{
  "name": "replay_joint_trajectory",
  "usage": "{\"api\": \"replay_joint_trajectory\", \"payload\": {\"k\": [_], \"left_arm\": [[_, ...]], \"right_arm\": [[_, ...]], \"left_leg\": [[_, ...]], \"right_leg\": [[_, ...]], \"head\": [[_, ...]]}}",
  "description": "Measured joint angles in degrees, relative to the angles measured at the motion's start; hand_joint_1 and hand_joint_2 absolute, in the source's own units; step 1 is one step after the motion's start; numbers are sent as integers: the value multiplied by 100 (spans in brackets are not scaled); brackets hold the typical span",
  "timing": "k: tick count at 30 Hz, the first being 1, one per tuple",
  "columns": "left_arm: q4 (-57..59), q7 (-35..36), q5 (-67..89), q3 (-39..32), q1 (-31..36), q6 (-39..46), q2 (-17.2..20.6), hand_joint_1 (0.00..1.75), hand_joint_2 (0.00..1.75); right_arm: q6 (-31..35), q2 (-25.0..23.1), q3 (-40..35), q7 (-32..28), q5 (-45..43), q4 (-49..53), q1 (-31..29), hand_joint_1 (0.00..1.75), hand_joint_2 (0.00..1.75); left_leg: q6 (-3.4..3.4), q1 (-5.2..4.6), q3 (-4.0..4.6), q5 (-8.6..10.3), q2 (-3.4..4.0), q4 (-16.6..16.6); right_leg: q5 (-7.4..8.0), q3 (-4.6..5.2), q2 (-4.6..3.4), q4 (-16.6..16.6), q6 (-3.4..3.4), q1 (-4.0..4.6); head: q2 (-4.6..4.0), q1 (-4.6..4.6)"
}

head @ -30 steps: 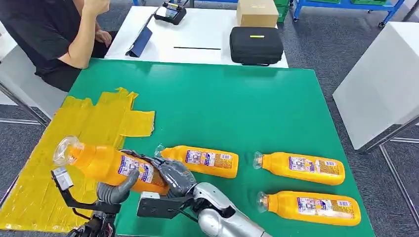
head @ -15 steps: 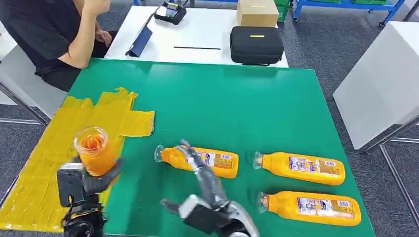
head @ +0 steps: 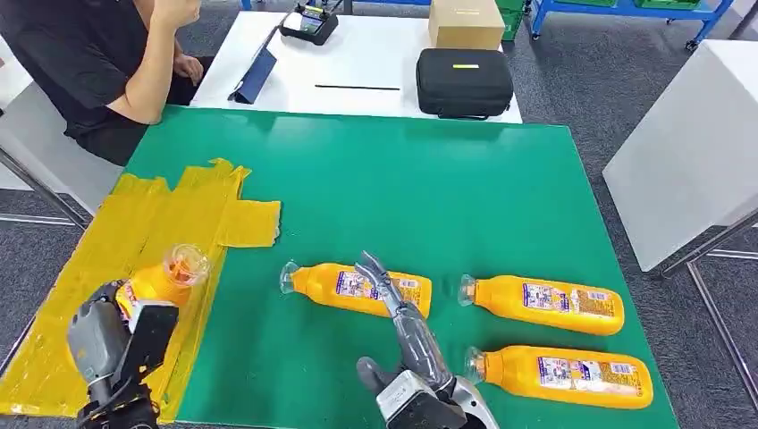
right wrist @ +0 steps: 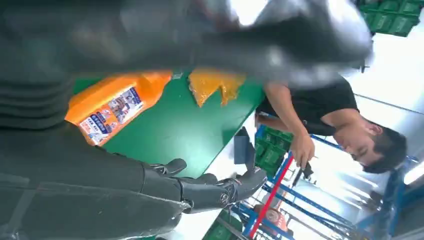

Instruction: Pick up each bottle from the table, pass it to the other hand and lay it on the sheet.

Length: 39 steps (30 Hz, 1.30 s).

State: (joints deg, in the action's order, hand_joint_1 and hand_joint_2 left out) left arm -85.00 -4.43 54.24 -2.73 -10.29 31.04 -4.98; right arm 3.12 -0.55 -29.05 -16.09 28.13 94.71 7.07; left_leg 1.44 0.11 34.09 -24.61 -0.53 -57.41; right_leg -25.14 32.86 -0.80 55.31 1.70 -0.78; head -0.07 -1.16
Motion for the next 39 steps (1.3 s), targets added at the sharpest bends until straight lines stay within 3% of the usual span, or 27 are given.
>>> {"api": "replay_joint_trajectory", "payload": {"k": [10,11,12,13,14,30,39], "left_arm": [[434,140,650,-155,50,-221,-138,175,175],[461,133,668,-148,60,-223,-142,161,175],[493,131,685,-146,68,-223,-144,0,175],[516,129,692,-146,78,-225,-146,0,175],[551,129,710,-146,96,-247,-151,0,0],[1228,352,1284,-140,444,-759,-162,0,0],[1315,269,1018,-135,564,-805,-197,0,0]], "right_arm": [[-406,-26,111,63,166,-2,-63,0,0],[-420,-26,116,68,170,-2,-75,0,0],[-428,-26,122,70,173,-2,-82,0,0],[-437,-28,136,77,186,-2,-85,0,0],[-450,-26,146,105,234,-4,-89,0,175],[-288,-24,273,2260,3043,-319,-274,0,175],[-262,-24,356,2592,3591,-616,-293,0,175]], "left_leg": [[0,0,0,0,-1,0],[0,-1,0,0,-1,0],[0,-1,0,0,0,0],[0,-1,0,0,0,0],[0,-1,0,0,-1,0],[0,-1,1,0,-2,0],[0,0,1,0,-1,0]], "right_leg": [[0,-1,0,0,0,-1],[0,0,0,0,0,-1],[0,-1,0,0,0,-1],[0,0,0,0,0,-1],[0,0,0,0,0,-1],[0,-1,1,0,1,-1],[1,-1,0,0,1,0]], "head": [[0,0],[0,2],[0,0],[0,0],[0,2],[0,0],[0,0]]}}
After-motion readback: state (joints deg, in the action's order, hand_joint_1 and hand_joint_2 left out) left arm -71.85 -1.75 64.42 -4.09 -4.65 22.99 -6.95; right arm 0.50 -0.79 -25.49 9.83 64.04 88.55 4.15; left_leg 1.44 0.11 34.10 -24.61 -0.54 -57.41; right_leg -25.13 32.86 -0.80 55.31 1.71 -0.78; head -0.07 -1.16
